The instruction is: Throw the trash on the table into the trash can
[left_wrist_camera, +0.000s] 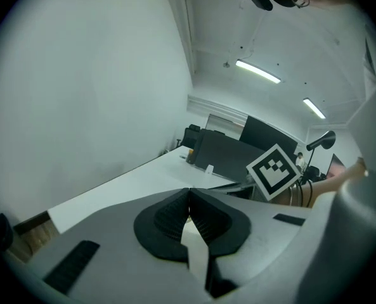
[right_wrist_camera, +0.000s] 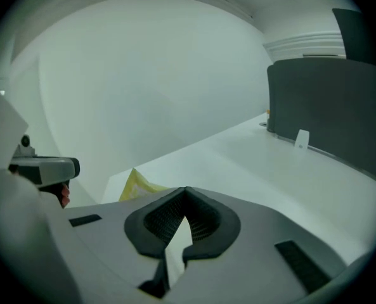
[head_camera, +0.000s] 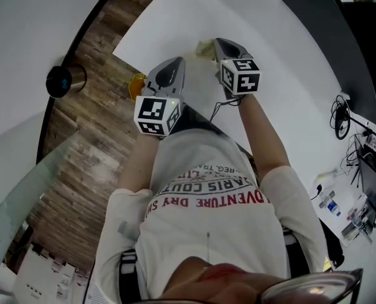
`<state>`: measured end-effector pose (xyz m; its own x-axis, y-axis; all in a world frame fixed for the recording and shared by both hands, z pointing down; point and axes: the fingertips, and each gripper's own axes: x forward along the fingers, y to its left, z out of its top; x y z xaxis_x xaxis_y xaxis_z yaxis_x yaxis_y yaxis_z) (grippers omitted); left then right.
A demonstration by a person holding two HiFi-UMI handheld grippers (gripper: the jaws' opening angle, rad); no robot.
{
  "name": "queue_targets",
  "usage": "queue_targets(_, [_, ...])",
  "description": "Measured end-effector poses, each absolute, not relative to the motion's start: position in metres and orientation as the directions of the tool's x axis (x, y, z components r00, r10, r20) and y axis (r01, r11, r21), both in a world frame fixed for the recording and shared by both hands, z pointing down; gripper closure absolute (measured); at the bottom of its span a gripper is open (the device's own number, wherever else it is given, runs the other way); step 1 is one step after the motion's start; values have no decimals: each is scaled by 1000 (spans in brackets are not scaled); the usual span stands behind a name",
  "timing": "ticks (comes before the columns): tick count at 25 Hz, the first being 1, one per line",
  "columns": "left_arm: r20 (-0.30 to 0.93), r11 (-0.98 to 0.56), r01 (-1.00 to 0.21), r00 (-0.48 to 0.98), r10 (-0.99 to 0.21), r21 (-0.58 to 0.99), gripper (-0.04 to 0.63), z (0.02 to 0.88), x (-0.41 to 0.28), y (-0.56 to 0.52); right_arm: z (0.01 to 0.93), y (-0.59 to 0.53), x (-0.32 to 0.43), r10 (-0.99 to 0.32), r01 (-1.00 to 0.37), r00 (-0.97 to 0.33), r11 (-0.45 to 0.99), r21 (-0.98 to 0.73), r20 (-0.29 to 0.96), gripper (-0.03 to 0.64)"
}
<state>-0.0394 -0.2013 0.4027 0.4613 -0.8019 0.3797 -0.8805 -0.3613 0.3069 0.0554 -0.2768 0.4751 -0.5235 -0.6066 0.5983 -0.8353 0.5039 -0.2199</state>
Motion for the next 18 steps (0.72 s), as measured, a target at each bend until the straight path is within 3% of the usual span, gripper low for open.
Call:
queue_targets(5, [377, -138, -946, 246, -893, 292, 571, 400, -73, -129, 447, -231, 8, -499, -693, -682, 673, -257, 534, 594])
queue_targets(10, [414, 102, -951, 29, -910, 291, 571, 423, -134, -50, 455, -161, -76, -323, -513, -794, 811, -281, 515, 594])
queue_targets(18, [563, 462, -839, -242, -790, 288, 571, 498, -238, 104, 554, -40, -203, -58, -310, -777, 902, -301, 626, 594])
